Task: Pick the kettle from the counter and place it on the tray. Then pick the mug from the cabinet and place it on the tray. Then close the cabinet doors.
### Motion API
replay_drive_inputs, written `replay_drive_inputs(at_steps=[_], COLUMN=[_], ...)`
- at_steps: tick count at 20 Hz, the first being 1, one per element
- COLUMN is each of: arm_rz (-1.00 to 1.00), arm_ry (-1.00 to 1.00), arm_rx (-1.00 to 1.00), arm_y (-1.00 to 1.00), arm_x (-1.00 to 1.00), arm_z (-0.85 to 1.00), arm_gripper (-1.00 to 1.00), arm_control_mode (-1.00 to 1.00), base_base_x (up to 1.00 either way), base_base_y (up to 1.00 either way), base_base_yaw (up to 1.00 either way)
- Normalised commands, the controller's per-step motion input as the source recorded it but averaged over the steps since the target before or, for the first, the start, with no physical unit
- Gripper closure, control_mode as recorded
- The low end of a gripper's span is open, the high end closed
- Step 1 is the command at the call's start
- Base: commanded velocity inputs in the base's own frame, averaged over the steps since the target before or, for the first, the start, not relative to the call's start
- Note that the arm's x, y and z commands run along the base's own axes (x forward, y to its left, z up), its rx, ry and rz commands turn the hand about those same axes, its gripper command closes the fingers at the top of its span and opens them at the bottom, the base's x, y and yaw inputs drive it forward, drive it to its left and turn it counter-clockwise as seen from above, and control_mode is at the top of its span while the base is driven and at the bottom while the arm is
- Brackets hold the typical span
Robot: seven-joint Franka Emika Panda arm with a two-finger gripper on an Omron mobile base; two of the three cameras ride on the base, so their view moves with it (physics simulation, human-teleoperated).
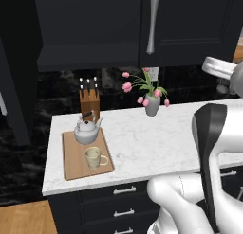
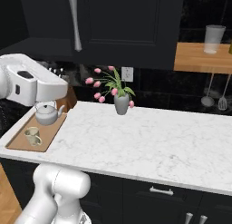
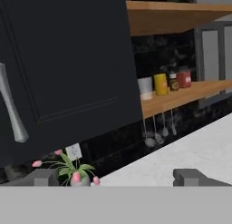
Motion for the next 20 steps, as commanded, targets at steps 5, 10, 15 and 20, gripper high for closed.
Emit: replay_drive_inputs(at_steps=[5,10,15,20], arm_rz=[0.34,0.43,0.42,0.33], arm_ry=[0.01,0.02,-0.04,-0.45], arm_rx=[-0.15,-0.14,-0.37,-0.42], arm_y=[0.45,0.65,0.86,0.67], arm_x=[-0.47,-0.31,-0.16,-0.24], arm_z=[0.05,0.01,0.0,0.02], arm_gripper=[-1.0,-1.0,-1.0,-1.0], arm_control_mode=[-1.0,-1.0,-1.0,-1.0], base_base_x=[0.0,0.0,0.0,0.0], base_base_y=[0.0,0.0,0.0,0.0], base_base_yaw=[0.0,0.0,0.0,0.0])
